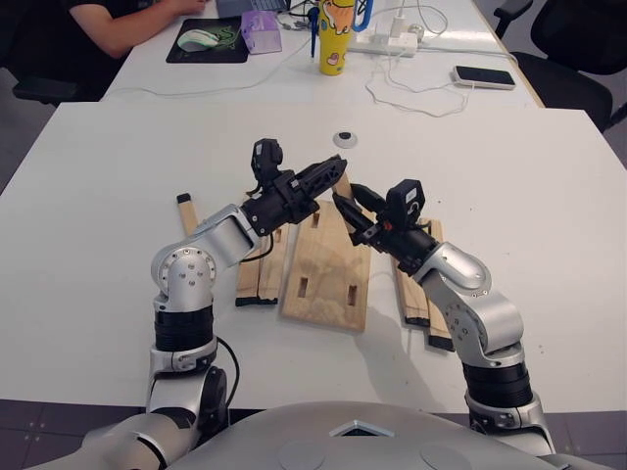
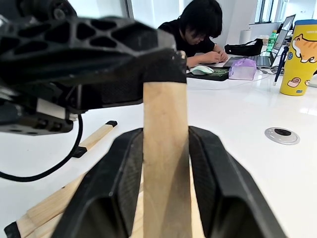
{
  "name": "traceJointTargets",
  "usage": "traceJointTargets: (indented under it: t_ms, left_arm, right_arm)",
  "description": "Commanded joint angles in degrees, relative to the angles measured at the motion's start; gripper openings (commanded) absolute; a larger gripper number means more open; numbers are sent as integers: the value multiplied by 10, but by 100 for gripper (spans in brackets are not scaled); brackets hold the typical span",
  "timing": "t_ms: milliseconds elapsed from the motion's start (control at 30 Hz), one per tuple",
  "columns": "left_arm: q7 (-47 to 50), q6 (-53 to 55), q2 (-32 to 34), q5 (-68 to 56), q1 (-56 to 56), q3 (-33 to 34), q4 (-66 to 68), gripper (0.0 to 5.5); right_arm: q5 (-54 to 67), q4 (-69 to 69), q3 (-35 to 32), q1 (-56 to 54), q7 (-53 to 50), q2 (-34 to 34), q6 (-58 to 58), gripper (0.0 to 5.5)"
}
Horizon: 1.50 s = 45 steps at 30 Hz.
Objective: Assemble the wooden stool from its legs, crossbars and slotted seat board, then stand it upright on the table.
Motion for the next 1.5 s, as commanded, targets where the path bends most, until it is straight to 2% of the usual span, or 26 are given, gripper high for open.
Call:
traceJointTargets:
  t_ms: [33,133,367,400,567,667,767,967,1233,1500]
  left_arm:
    - [-4,-2,2,8,-2,-4,3,79]
    - [-7,-4,6,17,-1,-8,2,47]
    - [-8,-19,10,38,3,-8,4,47]
    - [-9,-23,11,41,5,-8,3,47]
    - [-2,-54,8,54,12,11,-10,47]
    - [-8,-65,16,58,21,12,-32,47]
    - [16,-105,18,69,46,45,-77,47]
    - [51,-171,15,139,158,43,-134,47]
    - [63,-283,-38,218,216,23,-88,47]
    - [67,-303,-52,223,230,28,-91,47]
  right_arm:
    - [9,-5,-2,-6,2,3,2,131]
    - [9,-7,-1,-6,2,3,1,131]
    - [9,-9,10,-7,6,-3,14,131]
    - [8,-10,13,-6,8,-7,18,168]
    - [14,-3,12,1,19,-22,42,234]
    - [2,3,13,2,21,-33,44,237]
    - [21,26,-21,-11,9,-23,52,237]
    - [22,58,-62,-6,-13,-18,45,237]
    - [11,85,-53,-31,-16,-12,40,237]
    - [14,97,-51,-37,-7,-17,44,237]
